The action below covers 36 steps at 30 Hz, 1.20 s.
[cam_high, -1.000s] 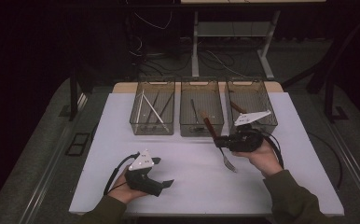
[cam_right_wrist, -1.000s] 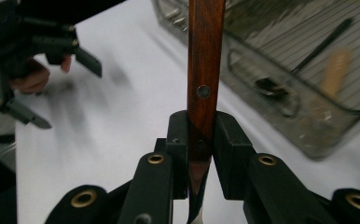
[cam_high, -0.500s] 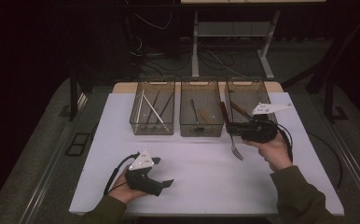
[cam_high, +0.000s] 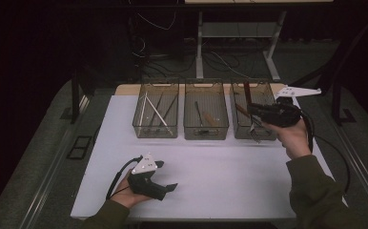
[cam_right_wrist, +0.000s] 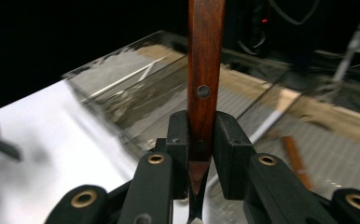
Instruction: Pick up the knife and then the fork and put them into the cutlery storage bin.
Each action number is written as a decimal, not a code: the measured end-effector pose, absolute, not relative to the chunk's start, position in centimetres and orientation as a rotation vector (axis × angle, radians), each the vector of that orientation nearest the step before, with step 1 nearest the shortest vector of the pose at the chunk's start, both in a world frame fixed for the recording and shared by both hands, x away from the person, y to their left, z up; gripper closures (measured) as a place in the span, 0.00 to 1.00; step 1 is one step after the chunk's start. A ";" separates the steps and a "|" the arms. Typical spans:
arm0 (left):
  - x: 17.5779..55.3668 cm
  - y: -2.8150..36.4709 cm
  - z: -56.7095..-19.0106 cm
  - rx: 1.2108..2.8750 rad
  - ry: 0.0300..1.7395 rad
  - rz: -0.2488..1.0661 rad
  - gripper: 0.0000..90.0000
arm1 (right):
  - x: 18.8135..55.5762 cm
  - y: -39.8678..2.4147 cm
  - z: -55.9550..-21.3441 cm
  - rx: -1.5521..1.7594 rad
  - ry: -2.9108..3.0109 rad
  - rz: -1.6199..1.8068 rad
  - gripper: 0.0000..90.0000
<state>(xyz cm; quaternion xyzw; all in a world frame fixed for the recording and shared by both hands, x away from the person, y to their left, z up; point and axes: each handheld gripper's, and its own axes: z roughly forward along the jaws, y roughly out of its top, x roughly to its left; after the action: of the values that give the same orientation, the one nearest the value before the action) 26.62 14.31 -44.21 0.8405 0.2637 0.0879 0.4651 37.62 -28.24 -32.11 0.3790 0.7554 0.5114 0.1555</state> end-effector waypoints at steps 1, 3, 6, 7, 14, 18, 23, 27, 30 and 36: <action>26.6 14.3 -44.2 2.060 0.650 0.215 0.08 | 38.0 -28.5 -31.9 1.092 2.148 1.456 0.86; 26.6 14.3 -44.2 2.059 0.650 0.215 0.08 | 38.8 -29.0 -31.6 1.111 2.123 1.432 0.86; 26.6 14.3 -44.2 2.059 0.652 0.216 0.08 | 39.9 -29.7 -31.3 1.142 2.079 1.421 0.86; 26.6 14.3 -44.2 2.060 0.651 0.216 0.08 | 40.3 -30.0 -31.2 1.153 2.065 1.416 0.86; 26.6 14.3 -44.2 2.062 0.644 0.216 0.08 | 42.5 -31.3 -31.3 1.225 1.984 1.367 0.86; 26.6 14.3 -44.2 2.060 0.646 0.217 0.08 | 43.7 -31.9 -32.3 1.265 1.951 1.314 0.86; 26.6 14.3 -44.2 2.059 0.646 0.213 0.08 | 44.9 -32.3 -34.0 1.310 1.965 1.224 0.86; 26.6 14.3 -44.2 2.055 0.647 0.212 0.08 | 45.4 -32.5 -35.5 1.346 1.974 1.217 0.86; 26.6 14.3 -44.2 2.056 0.643 0.212 0.08 | 45.6 -32.5 -36.5 1.371 1.983 1.189 0.86; 26.6 14.3 -44.2 2.056 0.642 0.210 0.08 | 45.6 -32.6 -37.9 1.396 2.002 1.160 0.86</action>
<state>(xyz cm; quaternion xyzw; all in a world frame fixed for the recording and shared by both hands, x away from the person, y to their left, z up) 26.63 14.30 -44.17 0.8389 0.2618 0.0858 0.4695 45.56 -32.56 -37.89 0.5041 0.7230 0.4191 0.2179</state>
